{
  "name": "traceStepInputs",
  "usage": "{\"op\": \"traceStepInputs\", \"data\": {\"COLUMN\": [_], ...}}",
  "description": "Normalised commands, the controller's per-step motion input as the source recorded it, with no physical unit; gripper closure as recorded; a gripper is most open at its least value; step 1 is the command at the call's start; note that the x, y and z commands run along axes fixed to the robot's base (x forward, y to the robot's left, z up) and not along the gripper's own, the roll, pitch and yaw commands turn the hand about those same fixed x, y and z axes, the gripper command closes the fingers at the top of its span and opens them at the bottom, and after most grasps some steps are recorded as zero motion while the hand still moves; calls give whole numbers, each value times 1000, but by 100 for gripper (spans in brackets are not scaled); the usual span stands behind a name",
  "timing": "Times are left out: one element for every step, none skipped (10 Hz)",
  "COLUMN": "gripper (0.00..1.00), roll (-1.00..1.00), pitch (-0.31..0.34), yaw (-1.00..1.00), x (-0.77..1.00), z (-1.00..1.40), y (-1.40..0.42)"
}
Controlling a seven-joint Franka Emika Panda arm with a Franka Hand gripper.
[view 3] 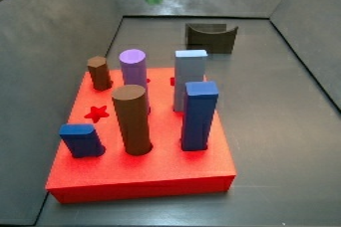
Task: Pick up the star object. Move up. Move to above the board. Insert the star object.
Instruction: Move to above the board.
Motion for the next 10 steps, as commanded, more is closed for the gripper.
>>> {"op": "traceStepInputs", "data": {"gripper": [100,100,100,100,100,100,100,100,100,100], "roll": [-37,-33,-32,-29,84,140,142,85,72,72], "pitch": [86,86,86,86,318,302,291,257,187,147], "yaw": [21,22,23,22,206,185,152,69,33,26], "x": [18,14,9,9,189,206,234,281,266,200], "z": [698,537,379,169,-73,-76,-74,-57,-49,-25], "y": [-79,-57,-41,-30,-1000,-1000,-1000,-1000,-950,-643]}}
